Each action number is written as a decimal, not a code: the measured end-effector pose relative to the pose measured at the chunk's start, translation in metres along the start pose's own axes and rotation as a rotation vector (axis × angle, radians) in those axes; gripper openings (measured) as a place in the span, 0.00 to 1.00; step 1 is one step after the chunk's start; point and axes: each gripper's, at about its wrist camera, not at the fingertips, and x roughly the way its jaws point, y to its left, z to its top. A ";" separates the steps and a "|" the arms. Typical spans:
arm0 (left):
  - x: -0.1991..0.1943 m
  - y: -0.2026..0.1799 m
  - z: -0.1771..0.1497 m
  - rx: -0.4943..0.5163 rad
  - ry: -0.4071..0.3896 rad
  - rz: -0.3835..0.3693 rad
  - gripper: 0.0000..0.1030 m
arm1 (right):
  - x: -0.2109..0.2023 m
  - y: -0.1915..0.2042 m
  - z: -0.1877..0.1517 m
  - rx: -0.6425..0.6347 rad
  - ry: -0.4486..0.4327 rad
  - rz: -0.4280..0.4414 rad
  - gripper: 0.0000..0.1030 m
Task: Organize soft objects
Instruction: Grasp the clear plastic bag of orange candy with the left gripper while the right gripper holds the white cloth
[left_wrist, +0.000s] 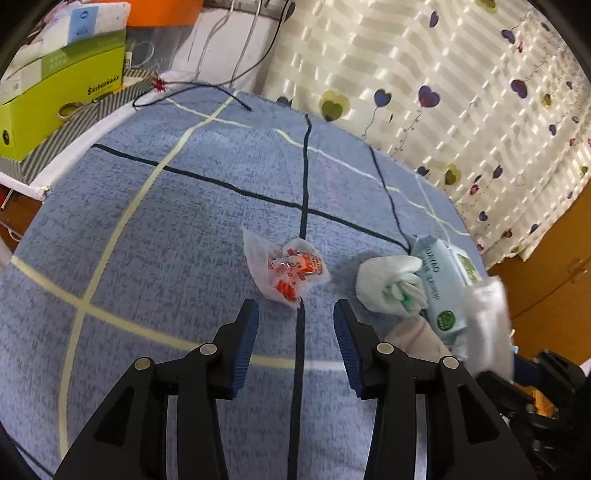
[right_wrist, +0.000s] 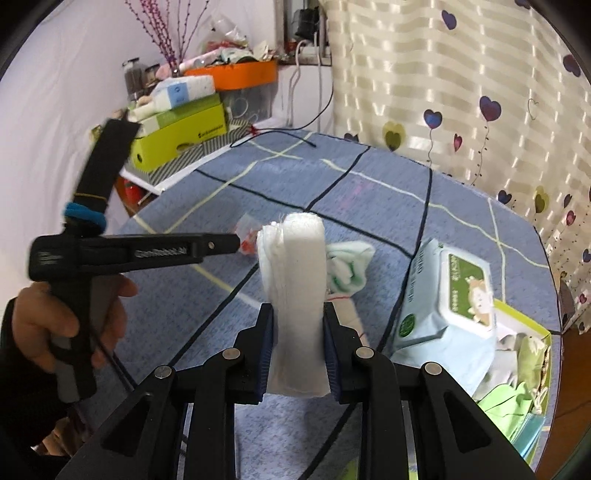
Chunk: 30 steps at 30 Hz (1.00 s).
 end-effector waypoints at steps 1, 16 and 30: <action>0.005 -0.001 0.003 0.008 0.006 0.005 0.42 | 0.000 -0.003 0.001 0.003 -0.004 0.000 0.23; 0.042 -0.001 0.013 0.005 0.005 0.058 0.30 | 0.003 -0.020 0.003 0.028 -0.031 0.040 0.23; 0.009 -0.020 0.007 0.052 -0.057 0.034 0.09 | -0.012 -0.025 -0.001 0.043 -0.063 0.027 0.23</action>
